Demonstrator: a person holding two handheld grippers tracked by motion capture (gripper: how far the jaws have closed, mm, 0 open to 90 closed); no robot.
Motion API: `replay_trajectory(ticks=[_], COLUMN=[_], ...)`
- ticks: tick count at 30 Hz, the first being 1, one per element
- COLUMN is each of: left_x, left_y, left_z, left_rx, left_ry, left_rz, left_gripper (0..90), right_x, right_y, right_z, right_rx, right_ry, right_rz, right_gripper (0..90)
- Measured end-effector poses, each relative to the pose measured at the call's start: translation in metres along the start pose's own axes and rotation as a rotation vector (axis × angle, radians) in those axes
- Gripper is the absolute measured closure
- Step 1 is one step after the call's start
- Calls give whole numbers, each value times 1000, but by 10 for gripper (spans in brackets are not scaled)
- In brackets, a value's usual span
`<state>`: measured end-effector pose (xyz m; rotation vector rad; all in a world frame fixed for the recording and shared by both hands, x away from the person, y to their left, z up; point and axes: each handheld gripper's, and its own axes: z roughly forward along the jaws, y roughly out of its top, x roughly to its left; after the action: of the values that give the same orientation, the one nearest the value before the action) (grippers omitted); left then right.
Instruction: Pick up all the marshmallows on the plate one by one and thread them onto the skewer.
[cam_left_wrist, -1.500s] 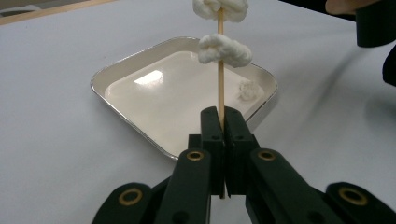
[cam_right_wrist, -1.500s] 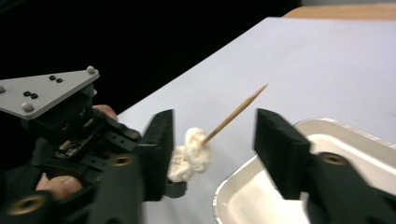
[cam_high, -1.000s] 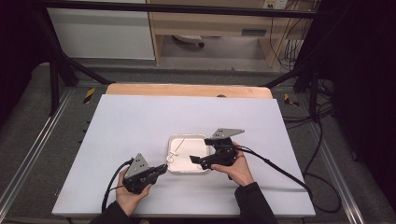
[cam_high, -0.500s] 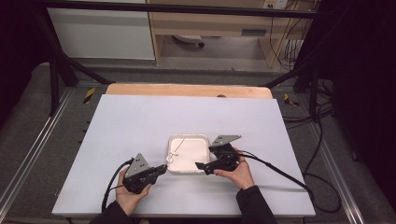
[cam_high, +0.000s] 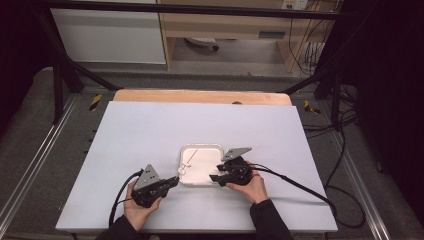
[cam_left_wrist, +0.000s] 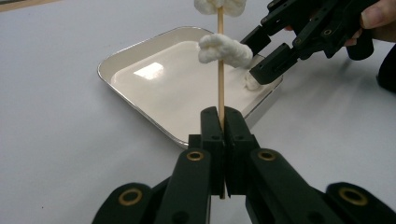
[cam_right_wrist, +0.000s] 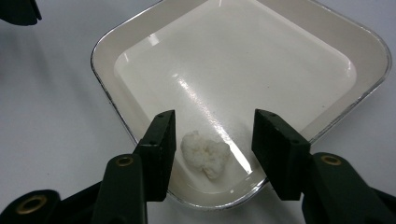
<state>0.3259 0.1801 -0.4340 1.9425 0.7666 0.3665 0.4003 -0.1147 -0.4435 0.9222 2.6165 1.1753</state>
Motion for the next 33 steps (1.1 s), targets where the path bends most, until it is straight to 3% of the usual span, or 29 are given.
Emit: replay_trajectory(ticks=[20,29,33], left_x=[-1,-1,-1], left_y=[0,0,0], left_z=[1,1,1], left_rx=[4,4,4], left_ry=[-4,-5,-4], left_rz=[5,5,5], left_gripper=[885,885,885], right_x=[4,5,4], right_y=[-4,-5,-2], right_z=[3,2,-3], right_rx=[24,12,-18], right_ry=[-4,1,8], right_rz=[-79,-76,-74], right_gripper=[682,727,733])
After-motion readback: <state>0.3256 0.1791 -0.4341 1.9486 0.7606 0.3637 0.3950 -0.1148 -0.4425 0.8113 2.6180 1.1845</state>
